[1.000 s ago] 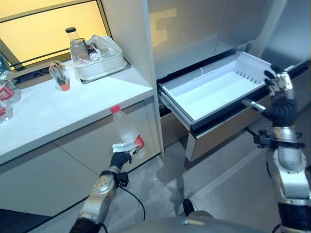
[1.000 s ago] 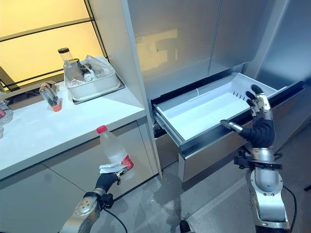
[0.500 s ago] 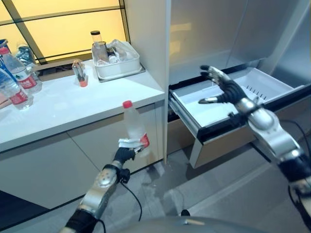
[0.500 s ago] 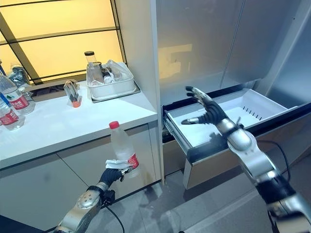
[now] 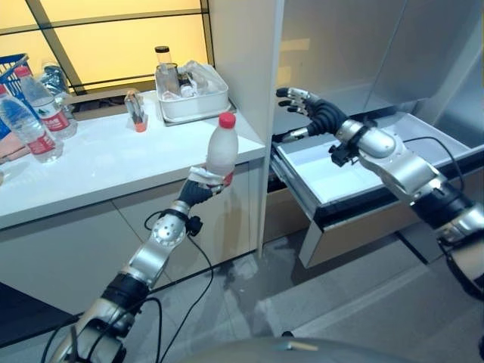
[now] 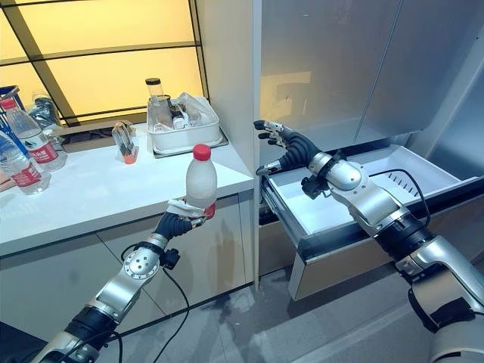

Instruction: Take the drinks into the refrigerator

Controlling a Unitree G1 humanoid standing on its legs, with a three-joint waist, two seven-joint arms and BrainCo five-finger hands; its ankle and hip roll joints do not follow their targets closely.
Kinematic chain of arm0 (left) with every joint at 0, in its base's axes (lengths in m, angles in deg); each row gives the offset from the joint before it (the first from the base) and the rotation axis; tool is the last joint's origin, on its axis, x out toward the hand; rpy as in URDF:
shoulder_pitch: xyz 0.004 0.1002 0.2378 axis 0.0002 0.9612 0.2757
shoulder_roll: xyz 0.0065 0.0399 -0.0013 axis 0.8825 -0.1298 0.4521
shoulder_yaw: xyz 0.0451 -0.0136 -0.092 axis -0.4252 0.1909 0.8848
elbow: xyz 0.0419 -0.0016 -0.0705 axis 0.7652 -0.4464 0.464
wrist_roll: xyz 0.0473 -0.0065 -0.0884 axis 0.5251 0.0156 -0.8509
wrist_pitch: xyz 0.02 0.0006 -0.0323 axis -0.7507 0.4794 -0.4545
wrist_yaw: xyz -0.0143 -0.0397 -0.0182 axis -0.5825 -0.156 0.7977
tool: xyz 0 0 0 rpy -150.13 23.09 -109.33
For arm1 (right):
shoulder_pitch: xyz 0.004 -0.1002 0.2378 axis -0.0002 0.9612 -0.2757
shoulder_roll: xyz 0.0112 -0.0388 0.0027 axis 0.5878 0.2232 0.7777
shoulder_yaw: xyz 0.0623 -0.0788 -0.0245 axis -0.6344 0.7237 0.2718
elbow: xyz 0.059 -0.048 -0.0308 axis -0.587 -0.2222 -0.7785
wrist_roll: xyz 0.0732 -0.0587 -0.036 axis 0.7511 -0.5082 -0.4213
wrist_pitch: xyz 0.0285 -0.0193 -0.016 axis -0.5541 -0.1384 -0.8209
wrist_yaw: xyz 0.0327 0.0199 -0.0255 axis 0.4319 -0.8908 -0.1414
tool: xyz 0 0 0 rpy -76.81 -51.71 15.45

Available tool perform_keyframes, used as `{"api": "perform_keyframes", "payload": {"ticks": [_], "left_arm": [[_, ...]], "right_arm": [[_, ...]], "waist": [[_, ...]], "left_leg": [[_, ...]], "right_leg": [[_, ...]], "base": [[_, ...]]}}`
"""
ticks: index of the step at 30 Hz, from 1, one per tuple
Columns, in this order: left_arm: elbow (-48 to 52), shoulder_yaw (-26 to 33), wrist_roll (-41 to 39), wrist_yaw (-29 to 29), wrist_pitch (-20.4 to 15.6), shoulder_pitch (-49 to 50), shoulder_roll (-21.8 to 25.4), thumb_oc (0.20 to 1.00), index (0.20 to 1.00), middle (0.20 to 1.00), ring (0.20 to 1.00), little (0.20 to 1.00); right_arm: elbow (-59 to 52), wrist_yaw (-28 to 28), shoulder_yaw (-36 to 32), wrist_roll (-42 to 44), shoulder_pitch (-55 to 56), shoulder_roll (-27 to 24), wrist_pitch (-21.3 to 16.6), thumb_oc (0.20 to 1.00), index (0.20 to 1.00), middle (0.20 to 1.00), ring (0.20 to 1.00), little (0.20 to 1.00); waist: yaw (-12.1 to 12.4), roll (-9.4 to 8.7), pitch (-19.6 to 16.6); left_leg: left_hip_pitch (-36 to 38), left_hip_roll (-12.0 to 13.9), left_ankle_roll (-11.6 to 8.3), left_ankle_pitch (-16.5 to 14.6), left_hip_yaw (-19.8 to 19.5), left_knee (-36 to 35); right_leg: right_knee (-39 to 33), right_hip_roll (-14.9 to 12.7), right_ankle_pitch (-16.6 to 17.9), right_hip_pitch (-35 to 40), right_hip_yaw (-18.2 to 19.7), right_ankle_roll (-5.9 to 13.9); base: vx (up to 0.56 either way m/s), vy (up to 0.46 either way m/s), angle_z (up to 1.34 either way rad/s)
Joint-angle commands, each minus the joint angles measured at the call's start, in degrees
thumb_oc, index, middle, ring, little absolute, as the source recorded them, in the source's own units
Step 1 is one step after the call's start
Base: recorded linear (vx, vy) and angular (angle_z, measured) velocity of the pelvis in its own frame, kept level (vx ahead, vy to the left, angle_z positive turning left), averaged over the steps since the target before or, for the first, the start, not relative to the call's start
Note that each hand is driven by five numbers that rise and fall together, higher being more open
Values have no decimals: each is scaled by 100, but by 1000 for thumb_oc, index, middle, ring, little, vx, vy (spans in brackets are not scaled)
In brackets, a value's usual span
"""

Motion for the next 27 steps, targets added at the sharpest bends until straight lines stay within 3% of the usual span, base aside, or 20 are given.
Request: {"api": "perform_keyframes", "payload": {"ticks": [1, 7, 18, 27], "left_arm": [[295, 138, 30, -563, -730, -875, 142, 200, 200, 200, 200, 200], [126, 141, -42, -797, -700, -1161, 128, 200, 200, 200, 200, 200], [-407, -372, -450, -960, -652, -1987, -241, 200, 200, 200, 200, 200], [-729, -767, -654, -977, -600, -2504, -420, 200, 200, 200, 200, 200]], "right_arm": [[-1, 11, 136, 445, -724, -172, -218, 1000, 1000, 1000, 1000, 1000], [-14, 216, 59, 501, -697, -179, -275, 1000, 1000, 1000, 1000, 1000], [214, 430, 410, 550, -1254, 606, -251, 1000, 1000, 1000, 1000, 1000], [529, 615, 667, 55, -1663, 1305, -154, 1000, 1000, 1000, 1000, 1000]], "waist": [[35, -52, -174], [13, -12, -155], [-41, 40, -210], [-27, 37, -259]], "left_leg": [[-425, -151, 10, -120, -375, 251], [-388, -145, 21, -149, -401, 272], [-312, -115, 12, -155, -439, 269], [-301, -97, 13, -163, -472, 302]], "right_leg": [[516, -142, -1093, 447, -434, 227], [678, -151, -1157, 427, -457, 226], [712, -147, -1241, 518, -504, 207], [720, -152, -1270, 568, -525, 193]], "base": [[20, -6, 6], [6, -2, 3], [12, -4, 2], [0, 0, 0]]}}
